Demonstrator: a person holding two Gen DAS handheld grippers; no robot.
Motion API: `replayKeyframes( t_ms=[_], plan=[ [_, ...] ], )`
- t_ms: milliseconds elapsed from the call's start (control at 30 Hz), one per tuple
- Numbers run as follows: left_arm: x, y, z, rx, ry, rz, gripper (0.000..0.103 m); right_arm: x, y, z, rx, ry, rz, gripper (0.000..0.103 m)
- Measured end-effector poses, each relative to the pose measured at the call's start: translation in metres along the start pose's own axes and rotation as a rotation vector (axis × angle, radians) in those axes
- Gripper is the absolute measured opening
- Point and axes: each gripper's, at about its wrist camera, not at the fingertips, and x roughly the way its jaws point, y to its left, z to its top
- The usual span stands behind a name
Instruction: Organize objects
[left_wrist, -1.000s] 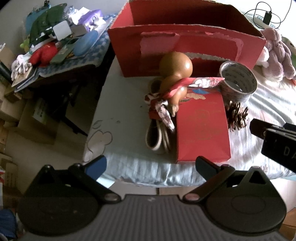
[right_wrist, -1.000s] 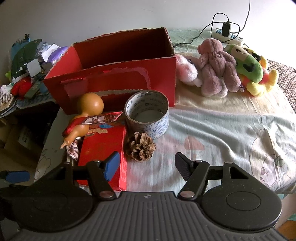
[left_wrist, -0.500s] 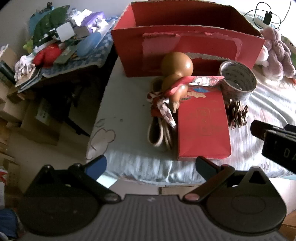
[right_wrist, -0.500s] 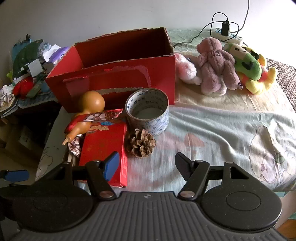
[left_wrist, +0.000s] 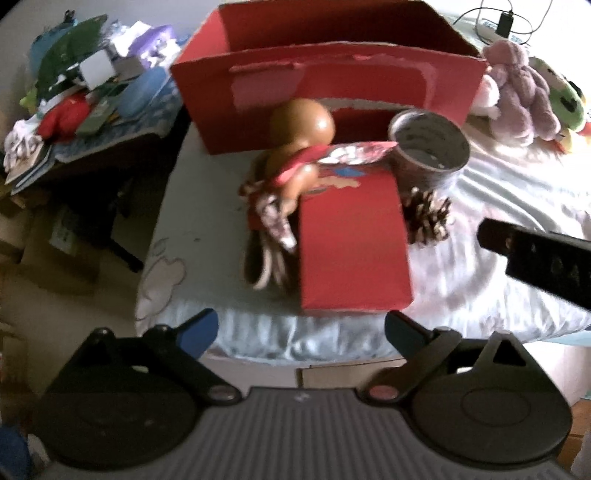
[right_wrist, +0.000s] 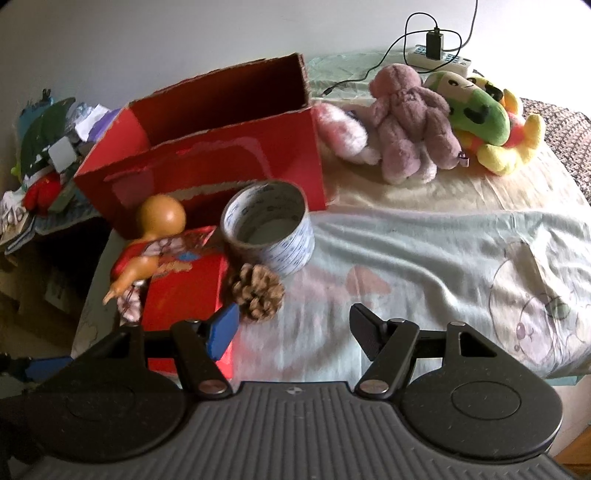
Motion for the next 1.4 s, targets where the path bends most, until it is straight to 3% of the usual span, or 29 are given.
replayKeyframes(
  t_ms=[233, 433, 600, 800, 1000, 1133, 1400],
  plan=[
    [0.005, -0.016, 0.020, 0.016, 0.032, 0.022, 0.096, 0.014, -0.016, 0.021, -0.003, 0.034, 0.027, 0.069],
    [-0.002, -0.029, 0.028, 0.051, -0.009, -0.096, 0.092, 0.025, -0.028, 0.047, -0.019, 0.025, 0.082, 0.067],
    [-0.011, -0.035, 0.035, 0.054, -0.070, -0.237, 0.085, 0.041, -0.034, 0.064, -0.032, 0.058, 0.141, 0.054],
    [-0.029, -0.038, 0.049, 0.025, -0.148, -0.325, 0.072, 0.062, -0.035, 0.078, -0.067, 0.105, 0.204, 0.045],
    [-0.029, -0.026, 0.074, -0.021, -0.168, -0.283, 0.068, 0.081, -0.042, 0.088, -0.071, 0.156, 0.236, 0.040],
    [-0.011, -0.026, 0.090, -0.037, -0.134, -0.271, 0.055, 0.091, -0.045, 0.090, -0.074, 0.182, 0.262, 0.035],
    [0.018, -0.031, 0.113, -0.028, -0.080, -0.266, 0.048, 0.111, -0.055, 0.092, -0.042, 0.240, 0.295, 0.020]
  ],
)
